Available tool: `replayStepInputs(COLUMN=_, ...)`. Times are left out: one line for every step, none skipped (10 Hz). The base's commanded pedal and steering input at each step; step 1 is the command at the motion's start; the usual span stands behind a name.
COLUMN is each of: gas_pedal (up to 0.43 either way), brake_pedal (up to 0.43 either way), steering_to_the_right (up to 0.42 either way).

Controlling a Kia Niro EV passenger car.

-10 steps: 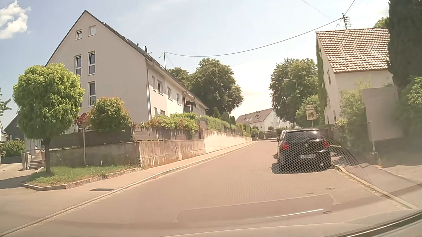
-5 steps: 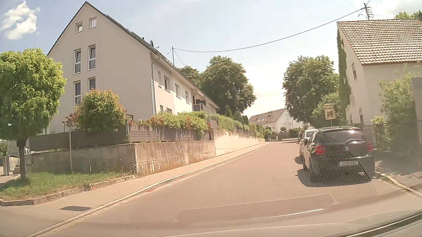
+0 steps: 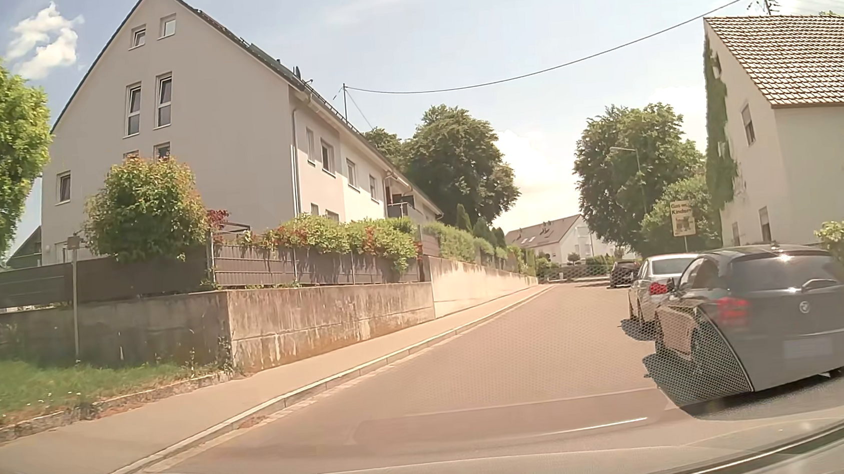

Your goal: Follow the waypoints while adhering to traffic rules and regulations

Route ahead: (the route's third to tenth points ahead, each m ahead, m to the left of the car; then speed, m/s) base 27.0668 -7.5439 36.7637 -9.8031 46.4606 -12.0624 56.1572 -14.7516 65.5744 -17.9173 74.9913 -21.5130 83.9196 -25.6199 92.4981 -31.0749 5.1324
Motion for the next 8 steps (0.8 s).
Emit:
replayStepInputs(gas_pedal=0.209, brake_pedal=0.0, steering_to_the_right=0.04)
replayStepInputs(gas_pedal=0.209, brake_pedal=0.0, steering_to_the_right=0.049)
replayStepInputs(gas_pedal=0.209, brake_pedal=0.0, steering_to_the_right=0.059)
replayStepInputs(gas_pedal=0.209, brake_pedal=0.0, steering_to_the_right=0.068)
replayStepInputs(gas_pedal=0.209, brake_pedal=0.0, steering_to_the_right=0.077)
replayStepInputs(gas_pedal=0.22, brake_pedal=0.0, steering_to_the_right=0.083)
replayStepInputs(gas_pedal=0.22, brake_pedal=0.0, steering_to_the_right=0.085)
replayStepInputs(gas_pedal=0.209, brake_pedal=0.0, steering_to_the_right=0.086)
